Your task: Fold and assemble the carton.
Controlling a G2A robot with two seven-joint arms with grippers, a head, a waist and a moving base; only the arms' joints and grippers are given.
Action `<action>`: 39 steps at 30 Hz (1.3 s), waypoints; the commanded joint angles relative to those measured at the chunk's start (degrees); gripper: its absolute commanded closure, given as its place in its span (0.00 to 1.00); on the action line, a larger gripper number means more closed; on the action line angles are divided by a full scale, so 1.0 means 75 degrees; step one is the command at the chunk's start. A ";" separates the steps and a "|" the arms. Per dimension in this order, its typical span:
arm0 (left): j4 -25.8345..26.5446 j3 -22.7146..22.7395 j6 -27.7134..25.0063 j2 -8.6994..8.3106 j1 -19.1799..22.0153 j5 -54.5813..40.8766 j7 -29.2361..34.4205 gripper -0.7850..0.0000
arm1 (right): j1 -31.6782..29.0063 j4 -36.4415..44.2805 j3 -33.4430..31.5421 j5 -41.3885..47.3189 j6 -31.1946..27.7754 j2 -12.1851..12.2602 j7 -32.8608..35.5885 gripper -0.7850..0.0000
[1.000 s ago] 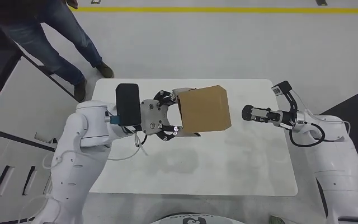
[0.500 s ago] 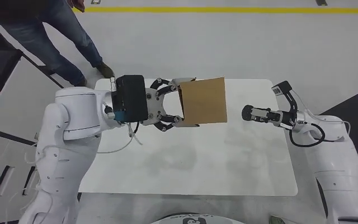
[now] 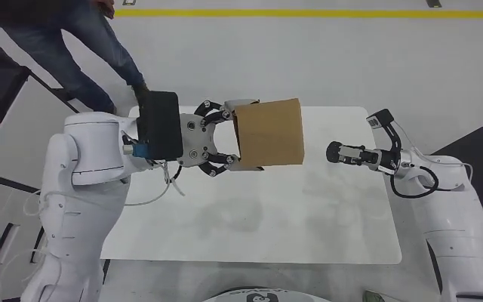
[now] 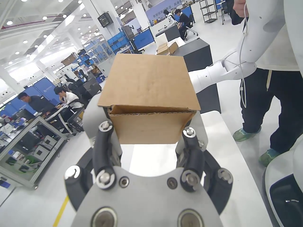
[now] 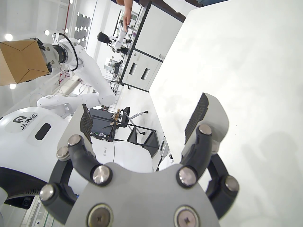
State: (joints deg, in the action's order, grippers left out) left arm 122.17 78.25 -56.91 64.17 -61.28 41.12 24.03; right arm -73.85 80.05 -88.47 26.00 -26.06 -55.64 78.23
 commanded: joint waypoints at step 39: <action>0.1155 0.0180 -0.0145 -0.0681 0.1877 -0.0068 0.1747 1.00 | 0.0000 0.0000 0.0000 0.0000 0.0000 0.0000 0.0000 0.00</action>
State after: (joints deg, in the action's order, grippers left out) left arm 129.84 79.78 -58.01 59.15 -47.35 36.68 39.31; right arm -73.85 80.05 -88.47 26.00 -26.06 -55.64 78.23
